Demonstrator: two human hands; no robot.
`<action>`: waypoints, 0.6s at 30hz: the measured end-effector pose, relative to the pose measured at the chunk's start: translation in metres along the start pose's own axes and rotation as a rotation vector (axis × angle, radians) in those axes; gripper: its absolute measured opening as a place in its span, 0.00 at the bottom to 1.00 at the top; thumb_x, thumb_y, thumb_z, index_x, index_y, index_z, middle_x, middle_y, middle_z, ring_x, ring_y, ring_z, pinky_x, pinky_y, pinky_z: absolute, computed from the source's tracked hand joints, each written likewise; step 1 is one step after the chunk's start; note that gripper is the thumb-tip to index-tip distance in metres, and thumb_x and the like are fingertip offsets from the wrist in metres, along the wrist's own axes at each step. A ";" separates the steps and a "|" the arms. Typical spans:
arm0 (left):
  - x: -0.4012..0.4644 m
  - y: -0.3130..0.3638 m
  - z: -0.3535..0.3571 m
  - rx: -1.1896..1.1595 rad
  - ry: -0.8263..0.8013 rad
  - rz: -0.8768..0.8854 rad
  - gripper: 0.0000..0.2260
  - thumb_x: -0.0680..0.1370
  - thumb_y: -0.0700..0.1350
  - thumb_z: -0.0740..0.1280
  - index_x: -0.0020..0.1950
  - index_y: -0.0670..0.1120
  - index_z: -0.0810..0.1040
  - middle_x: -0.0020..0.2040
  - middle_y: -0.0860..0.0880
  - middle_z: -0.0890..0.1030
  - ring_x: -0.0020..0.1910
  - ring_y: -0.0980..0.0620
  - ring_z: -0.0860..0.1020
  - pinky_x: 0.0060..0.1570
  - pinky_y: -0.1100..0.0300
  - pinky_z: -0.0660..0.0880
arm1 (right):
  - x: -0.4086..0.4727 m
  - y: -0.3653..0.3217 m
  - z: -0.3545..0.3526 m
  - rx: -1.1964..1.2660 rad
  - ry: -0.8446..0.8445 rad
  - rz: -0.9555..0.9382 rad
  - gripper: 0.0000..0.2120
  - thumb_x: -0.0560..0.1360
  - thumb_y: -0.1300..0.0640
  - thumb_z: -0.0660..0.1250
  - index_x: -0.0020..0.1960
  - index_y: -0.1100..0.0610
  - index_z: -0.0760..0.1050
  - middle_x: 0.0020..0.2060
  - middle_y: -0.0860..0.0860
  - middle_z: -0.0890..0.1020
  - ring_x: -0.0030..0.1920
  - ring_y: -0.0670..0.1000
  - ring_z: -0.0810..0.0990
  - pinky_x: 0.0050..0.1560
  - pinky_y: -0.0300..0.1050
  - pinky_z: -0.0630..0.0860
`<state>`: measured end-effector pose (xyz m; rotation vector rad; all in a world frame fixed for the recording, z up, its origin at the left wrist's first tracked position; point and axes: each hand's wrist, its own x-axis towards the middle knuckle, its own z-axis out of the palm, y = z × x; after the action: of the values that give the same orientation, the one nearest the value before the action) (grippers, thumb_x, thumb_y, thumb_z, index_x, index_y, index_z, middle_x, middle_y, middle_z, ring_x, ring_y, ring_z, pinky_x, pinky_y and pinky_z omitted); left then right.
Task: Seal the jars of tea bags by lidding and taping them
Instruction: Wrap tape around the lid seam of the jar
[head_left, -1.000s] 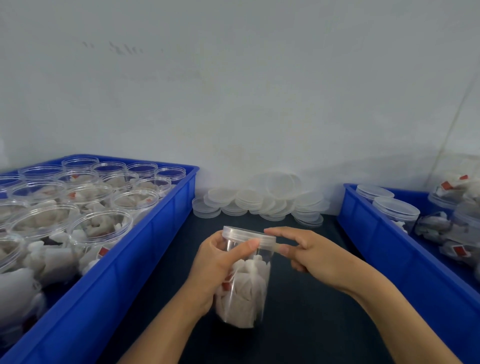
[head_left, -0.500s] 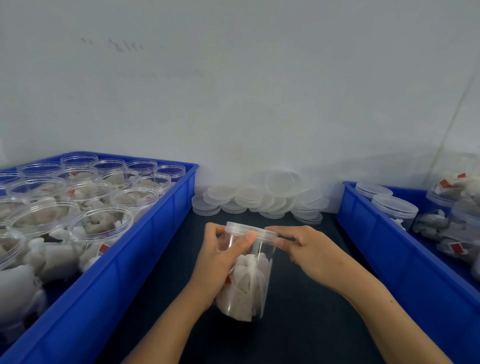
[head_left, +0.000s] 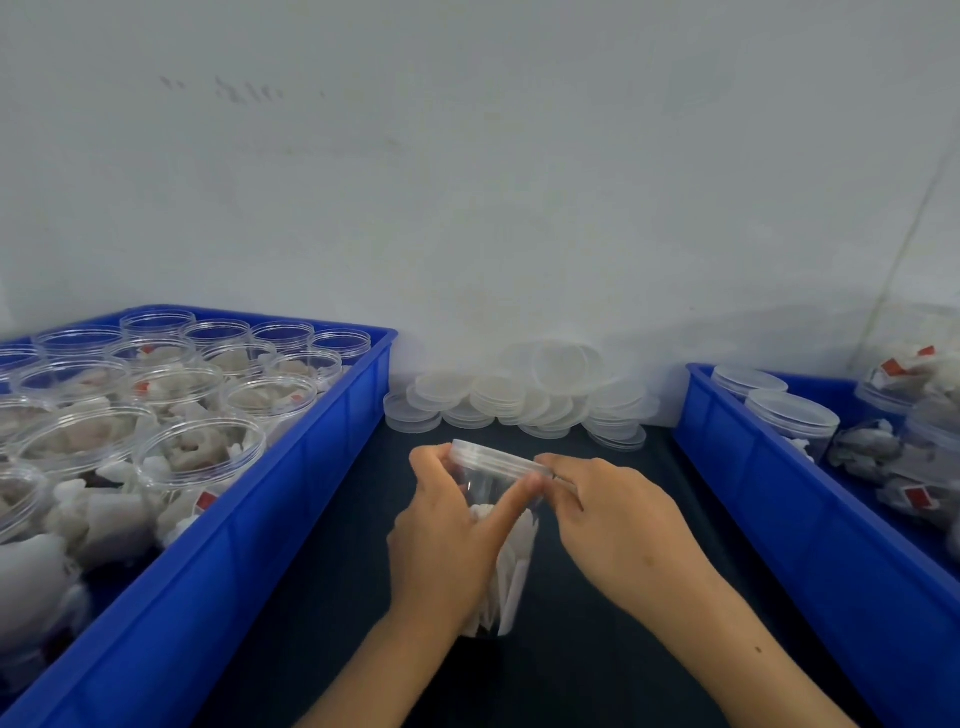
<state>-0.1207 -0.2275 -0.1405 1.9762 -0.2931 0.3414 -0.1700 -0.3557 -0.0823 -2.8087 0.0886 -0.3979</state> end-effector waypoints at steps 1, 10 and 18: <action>0.002 0.000 -0.002 -0.012 -0.021 -0.023 0.35 0.58 0.79 0.60 0.54 0.58 0.60 0.47 0.61 0.75 0.46 0.62 0.76 0.47 0.57 0.76 | -0.001 -0.001 -0.001 -0.024 -0.005 -0.011 0.19 0.83 0.50 0.52 0.73 0.44 0.64 0.54 0.46 0.80 0.50 0.48 0.79 0.52 0.45 0.77; 0.012 -0.010 -0.008 -0.281 -0.003 -0.128 0.36 0.52 0.75 0.70 0.52 0.57 0.70 0.47 0.56 0.81 0.47 0.57 0.81 0.53 0.50 0.79 | 0.007 0.012 -0.004 0.330 -0.299 0.082 0.28 0.81 0.40 0.53 0.78 0.43 0.50 0.47 0.49 0.80 0.47 0.45 0.78 0.54 0.44 0.74; 0.018 -0.014 -0.013 -0.447 -0.102 -0.169 0.35 0.54 0.68 0.77 0.54 0.52 0.73 0.46 0.53 0.83 0.44 0.56 0.83 0.47 0.54 0.79 | 0.011 0.025 -0.017 0.352 -0.263 0.092 0.24 0.79 0.41 0.60 0.74 0.39 0.59 0.36 0.40 0.73 0.35 0.40 0.71 0.50 0.44 0.74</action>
<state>-0.1007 -0.2109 -0.1406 1.5650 -0.2412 0.0566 -0.1648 -0.3849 -0.0716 -2.4710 0.0812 -0.0152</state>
